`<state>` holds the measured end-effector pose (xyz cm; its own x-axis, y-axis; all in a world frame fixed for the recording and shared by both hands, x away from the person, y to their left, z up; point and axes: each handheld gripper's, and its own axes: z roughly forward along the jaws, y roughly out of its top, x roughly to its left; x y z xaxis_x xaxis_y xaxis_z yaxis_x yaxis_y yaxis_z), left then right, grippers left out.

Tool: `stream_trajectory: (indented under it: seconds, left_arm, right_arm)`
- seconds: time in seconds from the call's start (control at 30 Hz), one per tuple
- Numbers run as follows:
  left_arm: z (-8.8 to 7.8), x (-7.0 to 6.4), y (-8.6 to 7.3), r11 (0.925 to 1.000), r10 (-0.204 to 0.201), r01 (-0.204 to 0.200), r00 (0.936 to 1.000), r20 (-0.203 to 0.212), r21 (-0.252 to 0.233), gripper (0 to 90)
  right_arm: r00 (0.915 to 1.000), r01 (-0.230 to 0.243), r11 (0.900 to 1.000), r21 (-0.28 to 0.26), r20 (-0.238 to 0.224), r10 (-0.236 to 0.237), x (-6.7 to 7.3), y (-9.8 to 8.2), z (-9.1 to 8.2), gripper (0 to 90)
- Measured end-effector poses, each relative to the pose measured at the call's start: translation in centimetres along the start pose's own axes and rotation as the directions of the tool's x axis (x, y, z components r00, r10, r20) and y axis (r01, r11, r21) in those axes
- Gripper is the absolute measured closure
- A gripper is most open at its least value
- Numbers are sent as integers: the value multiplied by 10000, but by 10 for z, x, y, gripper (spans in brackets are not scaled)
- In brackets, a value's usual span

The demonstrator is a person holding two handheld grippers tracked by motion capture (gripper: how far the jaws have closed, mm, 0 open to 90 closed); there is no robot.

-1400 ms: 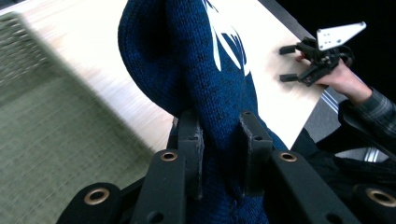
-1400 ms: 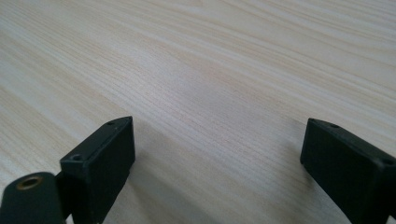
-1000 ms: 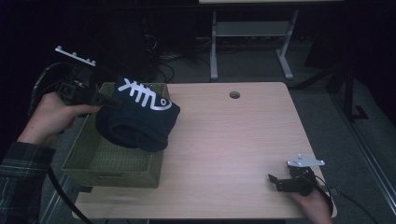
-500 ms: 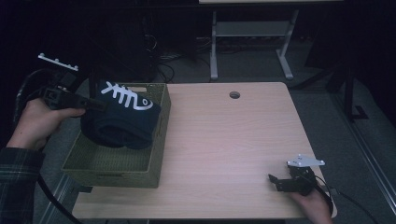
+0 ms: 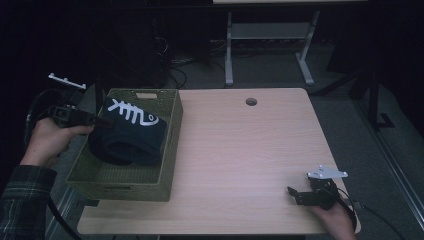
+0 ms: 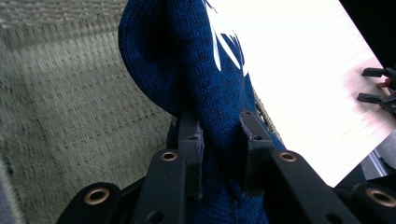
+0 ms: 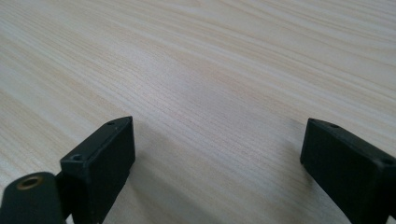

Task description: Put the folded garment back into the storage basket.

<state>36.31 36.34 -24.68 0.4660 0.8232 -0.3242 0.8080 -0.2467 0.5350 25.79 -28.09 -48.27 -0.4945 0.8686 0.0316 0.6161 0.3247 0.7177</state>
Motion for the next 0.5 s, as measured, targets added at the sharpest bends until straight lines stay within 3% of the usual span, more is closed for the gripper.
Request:
stream_trajectory:
  seconds: [0.37, 0.5]
  left_arm:
    - [26, 9, -10, 9989, -209, 195, 9993, 312, 436, 746]
    - [43, 13, -16, 9976, -385, 352, 9978, 539, 603, 746]
  right_arm:
    - [10000, 4, 10000, 3, -2, -4, 0, 0, 0, 97]
    - [10000, 2, 10000, 4, -3, -2, 0, 0, 0, 97]
